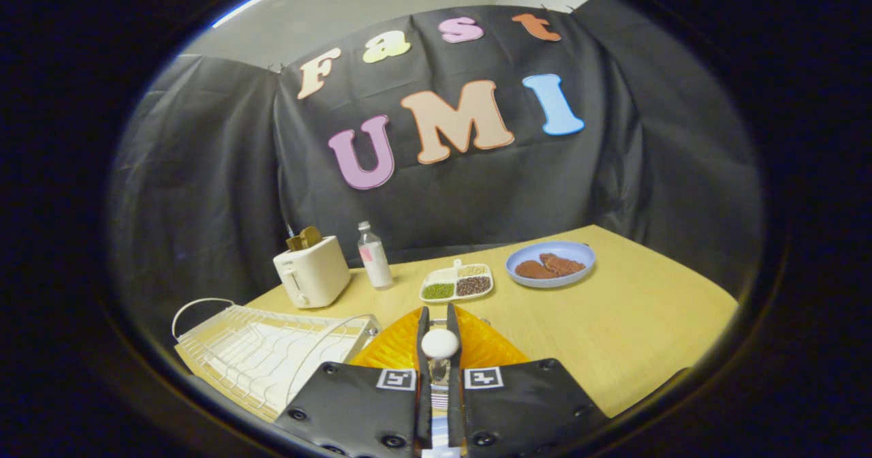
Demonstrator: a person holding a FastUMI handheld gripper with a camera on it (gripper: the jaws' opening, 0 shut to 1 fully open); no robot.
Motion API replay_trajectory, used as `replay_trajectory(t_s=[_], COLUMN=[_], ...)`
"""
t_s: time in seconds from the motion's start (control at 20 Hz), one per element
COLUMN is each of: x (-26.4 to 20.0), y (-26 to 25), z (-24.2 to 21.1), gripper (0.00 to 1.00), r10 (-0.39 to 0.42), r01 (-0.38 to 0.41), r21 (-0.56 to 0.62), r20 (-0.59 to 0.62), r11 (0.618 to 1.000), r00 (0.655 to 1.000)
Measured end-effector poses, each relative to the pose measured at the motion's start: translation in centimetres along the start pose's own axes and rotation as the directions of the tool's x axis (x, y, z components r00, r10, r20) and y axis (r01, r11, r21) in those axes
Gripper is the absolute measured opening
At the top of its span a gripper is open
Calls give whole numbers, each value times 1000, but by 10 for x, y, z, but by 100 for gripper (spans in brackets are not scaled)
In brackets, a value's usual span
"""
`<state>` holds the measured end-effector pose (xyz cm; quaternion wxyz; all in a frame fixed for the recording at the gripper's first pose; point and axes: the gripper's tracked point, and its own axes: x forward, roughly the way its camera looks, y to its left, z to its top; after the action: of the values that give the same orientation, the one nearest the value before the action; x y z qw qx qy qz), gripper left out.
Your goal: Take the plate from the dish rack, then take the spoon from the basket and place it into the plate.
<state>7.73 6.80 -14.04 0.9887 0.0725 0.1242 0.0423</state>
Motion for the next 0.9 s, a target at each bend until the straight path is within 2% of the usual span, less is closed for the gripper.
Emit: replay_trajectory(t_s=[0.45,0.75,0.9], x=[-62,-118,-136], y=[39,54,46], z=[54,48,38], gripper=[11,11,11], r10=[85,137,102], r01=[-73,-122,-66], r21=[-98,-83,-152], r20=[129,215,242], r11=[993,989,986], r00=[988,967,965])
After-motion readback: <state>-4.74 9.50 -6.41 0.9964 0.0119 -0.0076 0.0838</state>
